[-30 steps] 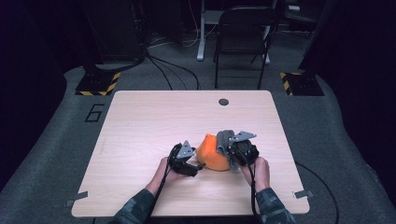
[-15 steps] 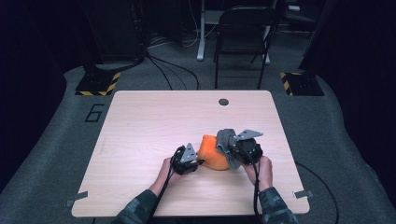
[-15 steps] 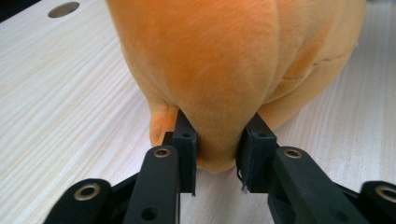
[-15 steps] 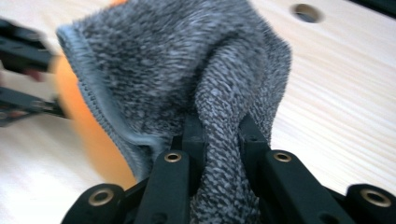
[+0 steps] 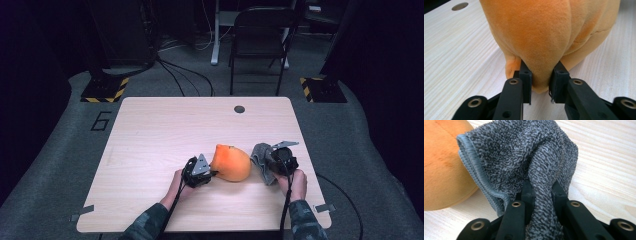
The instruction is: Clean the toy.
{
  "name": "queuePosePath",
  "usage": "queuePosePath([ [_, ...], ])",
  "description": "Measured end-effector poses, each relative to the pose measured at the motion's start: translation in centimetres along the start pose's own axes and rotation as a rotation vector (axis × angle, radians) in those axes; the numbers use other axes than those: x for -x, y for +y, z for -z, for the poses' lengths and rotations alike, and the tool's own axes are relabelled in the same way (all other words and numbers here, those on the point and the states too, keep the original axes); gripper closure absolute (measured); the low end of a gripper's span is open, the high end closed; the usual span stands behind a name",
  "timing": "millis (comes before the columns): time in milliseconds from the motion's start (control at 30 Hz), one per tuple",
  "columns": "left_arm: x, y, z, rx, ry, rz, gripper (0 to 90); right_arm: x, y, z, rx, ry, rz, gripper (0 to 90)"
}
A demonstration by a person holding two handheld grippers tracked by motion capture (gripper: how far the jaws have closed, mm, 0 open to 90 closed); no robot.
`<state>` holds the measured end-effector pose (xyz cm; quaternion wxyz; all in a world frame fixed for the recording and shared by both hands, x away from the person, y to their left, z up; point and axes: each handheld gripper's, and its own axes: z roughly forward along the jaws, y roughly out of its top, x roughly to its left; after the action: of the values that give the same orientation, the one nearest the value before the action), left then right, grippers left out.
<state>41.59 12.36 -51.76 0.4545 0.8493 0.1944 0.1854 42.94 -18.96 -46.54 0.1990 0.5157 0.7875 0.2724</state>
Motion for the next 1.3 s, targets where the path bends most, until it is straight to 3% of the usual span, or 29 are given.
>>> queuePosePath([
  [167, 0.0, 0.1, 0.4, 0.063, -0.01, 0.032, 78.8, 0.2, 0.1, 0.2, 0.01, -0.005, -0.007, 77.6],
  [333, 0.1, 0.9, 1.1, 0.092, -0.025, 0.062, 79.0, 0.5, 0.1, 0.7, 0.022, -0.009, -0.021, 77.6],
  [633, -0.3, 3.2, 3.9, 0.138, -0.048, 0.175, 78.7, 0.8, 0.7, 2.2, 0.071, -0.022, -0.028, 77.6],
  [700, -0.5, 3.5, 4.3, 0.132, -0.054, 0.201, 78.6, 0.7, 0.8, 2.6, 0.085, -0.023, -0.02, 77.6],
  [833, -0.6, 3.9, 4.7, 0.119, -0.086, 0.309, 78.3, 0.4, 1.2, 3.3, 0.103, -0.022, -0.007, 77.6],
  [1033, -0.6, 4.2, 4.8, 0.079, -0.129, 0.422, 78.0, -0.1, 1.7, 4.2, 0.122, -0.027, 0.009, 77.6],
  [1133, -0.6, 3.9, 4.4, 0.049, -0.14, 0.485, 77.8, -0.5, 2.0, 4.7, 0.128, -0.033, 0.023, 77.6],
  [1300, -0.9, 2.4, 2.8, -0.013, -0.141, 0.545, 77.3, -2.0, 2.8, 5.9, 0.161, -0.018, 0.062, 77.6],
])
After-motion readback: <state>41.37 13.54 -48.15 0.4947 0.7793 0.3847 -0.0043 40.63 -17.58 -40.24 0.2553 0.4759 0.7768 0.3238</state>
